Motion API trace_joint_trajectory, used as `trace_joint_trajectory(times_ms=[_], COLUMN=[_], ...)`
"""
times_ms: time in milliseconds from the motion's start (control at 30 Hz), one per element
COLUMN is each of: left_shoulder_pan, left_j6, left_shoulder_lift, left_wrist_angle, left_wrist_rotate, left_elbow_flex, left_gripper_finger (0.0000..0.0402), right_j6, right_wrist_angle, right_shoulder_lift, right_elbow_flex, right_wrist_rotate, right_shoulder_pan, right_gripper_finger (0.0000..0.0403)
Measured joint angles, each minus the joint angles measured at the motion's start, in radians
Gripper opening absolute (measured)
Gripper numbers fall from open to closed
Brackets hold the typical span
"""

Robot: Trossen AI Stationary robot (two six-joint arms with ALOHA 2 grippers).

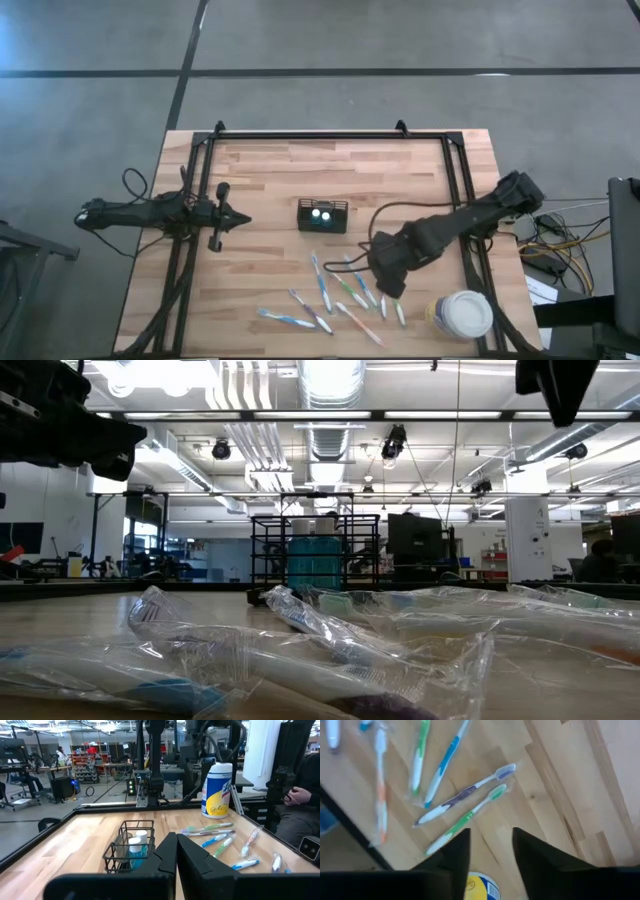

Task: Pick & Place toothbrushing station
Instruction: Put the right green toothbrush into the black wire organizer

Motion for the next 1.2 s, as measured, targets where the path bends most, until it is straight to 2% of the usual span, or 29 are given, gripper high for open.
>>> trace_joint_trajectory(times_ms=[100,200,400,567,867,1200], left_shoulder_pan=[0.000,0.000,0.000,0.000,0.000,0.000], left_j6=[0.000,-0.002,-0.010,-0.026,-0.028,-0.036], left_shoulder_lift=[0.000,0.000,0.000,0.000,0.000,0.000], left_wrist_angle=[-0.022,-0.039,-0.047,-0.048,-0.048,-0.049], left_wrist_rotate=[0.000,0.000,0.000,0.000,0.001,0.001], left_elbow_flex=[0.000,0.000,0.000,0.000,-0.002,-0.003], left_gripper_finger=[0.0008,0.0009,0.0008,0.0010,0.0011,0.0012], right_j6=[0.001,0.022,0.093,0.177,0.274,0.378], right_wrist_angle=[0.002,0.031,0.162,0.180,0.409,0.569], right_shoulder_lift=[0.032,0.053,0.052,0.040,0.032,0.033], right_elbow_flex=[-0.003,-0.024,-0.116,-0.207,-0.358,-0.489], right_wrist_rotate=[-0.021,-0.022,-0.039,-0.018,-0.019,-0.054], right_shoulder_pan=[0.001,0.002,0.004,0.020,0.048,0.069], right_gripper_finger=[0.0183,0.0194,0.0194,0.0194,0.0194,0.0194])
